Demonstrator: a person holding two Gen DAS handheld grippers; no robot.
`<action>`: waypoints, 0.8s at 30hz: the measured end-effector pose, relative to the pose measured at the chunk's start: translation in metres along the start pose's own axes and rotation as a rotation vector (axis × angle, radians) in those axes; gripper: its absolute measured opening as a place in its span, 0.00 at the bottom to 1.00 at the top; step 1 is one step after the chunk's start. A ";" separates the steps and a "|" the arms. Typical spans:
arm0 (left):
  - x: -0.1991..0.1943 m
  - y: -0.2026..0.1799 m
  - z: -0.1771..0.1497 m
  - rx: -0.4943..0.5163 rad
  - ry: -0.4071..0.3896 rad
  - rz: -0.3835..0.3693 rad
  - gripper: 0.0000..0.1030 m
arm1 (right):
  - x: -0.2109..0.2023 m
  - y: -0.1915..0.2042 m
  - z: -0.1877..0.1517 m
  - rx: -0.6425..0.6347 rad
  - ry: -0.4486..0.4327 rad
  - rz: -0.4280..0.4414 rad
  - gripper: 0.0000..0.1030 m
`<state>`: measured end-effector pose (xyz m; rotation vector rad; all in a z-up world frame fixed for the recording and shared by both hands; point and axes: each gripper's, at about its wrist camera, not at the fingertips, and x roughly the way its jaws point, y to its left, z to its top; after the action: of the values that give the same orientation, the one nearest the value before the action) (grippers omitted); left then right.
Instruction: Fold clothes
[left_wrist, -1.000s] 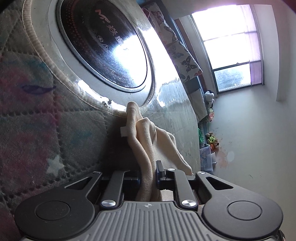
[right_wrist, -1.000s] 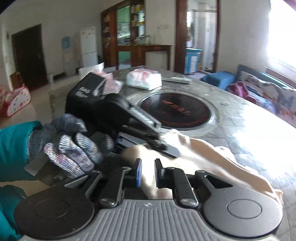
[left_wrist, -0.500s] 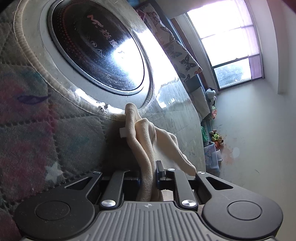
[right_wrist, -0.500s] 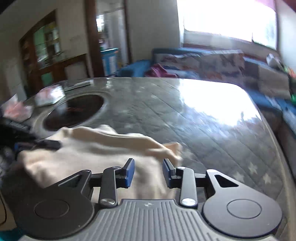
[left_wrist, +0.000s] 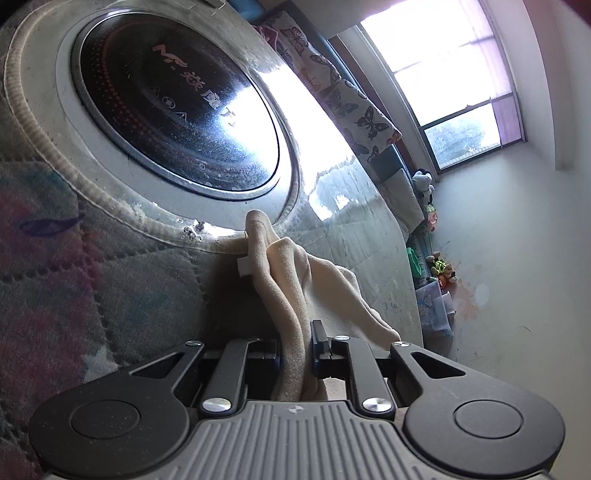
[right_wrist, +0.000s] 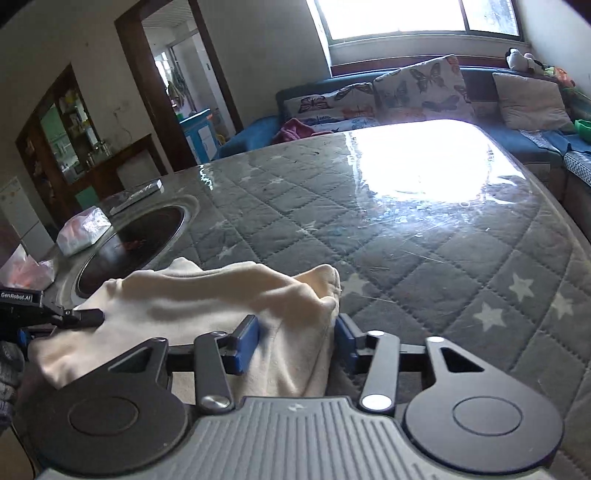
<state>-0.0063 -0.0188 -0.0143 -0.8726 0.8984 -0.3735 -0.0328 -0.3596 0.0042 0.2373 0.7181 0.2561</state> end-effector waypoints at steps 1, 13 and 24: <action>0.000 -0.001 0.000 0.005 0.000 0.002 0.15 | 0.001 -0.001 0.000 0.016 -0.002 0.009 0.28; 0.013 -0.054 -0.003 0.192 0.004 0.012 0.14 | -0.042 0.001 -0.002 0.068 -0.122 0.050 0.13; 0.071 -0.138 -0.029 0.360 0.093 -0.102 0.13 | -0.104 -0.035 0.007 0.071 -0.224 -0.121 0.12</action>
<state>0.0212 -0.1610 0.0481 -0.5734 0.8402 -0.6466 -0.0983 -0.4254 0.0629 0.2839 0.5180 0.0866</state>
